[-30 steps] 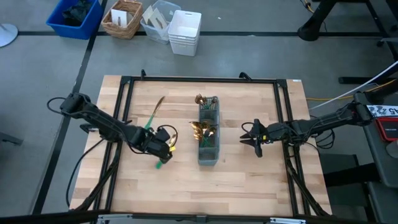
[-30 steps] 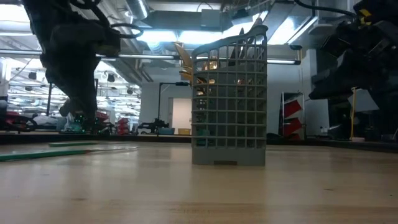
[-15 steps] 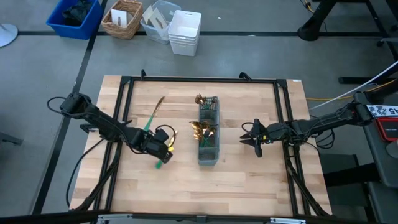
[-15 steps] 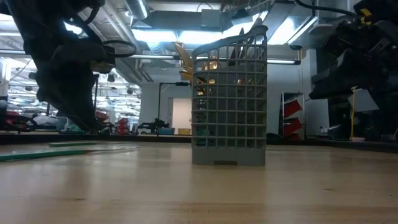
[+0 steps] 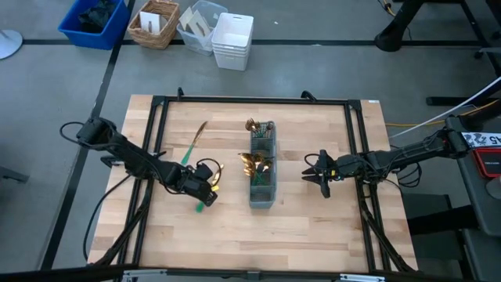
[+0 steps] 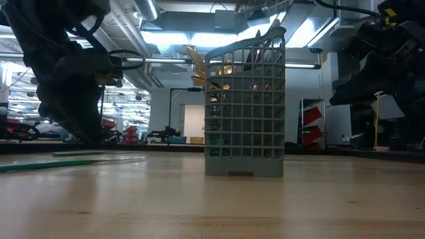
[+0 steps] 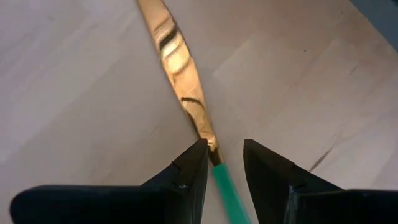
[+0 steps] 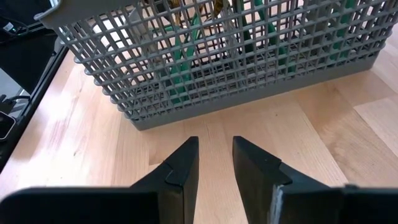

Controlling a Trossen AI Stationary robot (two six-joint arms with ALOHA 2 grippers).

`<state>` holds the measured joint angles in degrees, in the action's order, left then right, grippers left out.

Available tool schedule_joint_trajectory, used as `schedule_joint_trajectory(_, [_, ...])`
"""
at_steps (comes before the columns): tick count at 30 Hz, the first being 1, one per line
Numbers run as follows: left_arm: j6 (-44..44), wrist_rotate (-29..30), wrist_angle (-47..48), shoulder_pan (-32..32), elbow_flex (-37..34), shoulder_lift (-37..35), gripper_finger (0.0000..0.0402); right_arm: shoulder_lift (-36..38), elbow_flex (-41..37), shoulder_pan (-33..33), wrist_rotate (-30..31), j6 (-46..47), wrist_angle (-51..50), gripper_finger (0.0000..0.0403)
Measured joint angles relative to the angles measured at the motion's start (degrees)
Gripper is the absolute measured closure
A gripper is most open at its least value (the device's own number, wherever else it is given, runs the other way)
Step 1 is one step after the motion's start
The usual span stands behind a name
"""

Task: Sort silverware
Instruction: Put the green knife into the utensil rack

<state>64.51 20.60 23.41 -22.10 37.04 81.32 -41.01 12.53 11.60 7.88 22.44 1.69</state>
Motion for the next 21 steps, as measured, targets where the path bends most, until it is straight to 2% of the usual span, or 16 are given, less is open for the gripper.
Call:
schedule_joint_trajectory(5, [-0.3,-2.5,-0.6,0.0,0.0,3.0,0.0306,0.0,0.0,0.0,0.0,-0.2,0.0,0.0303])
schedule_joint_trajectory(15, [-1.6,-2.6,-0.5,0.1,0.2,6.2,0.0306,0.0,0.0,0.0,0.0,-0.2,0.0,0.0303])
schedule_joint_trajectory(21, [-3.5,-5.9,1.9,0.1,0.4,6.9,0.0306,0.0,0.0,0.0,0.2,0.1,1.8,0.0303])
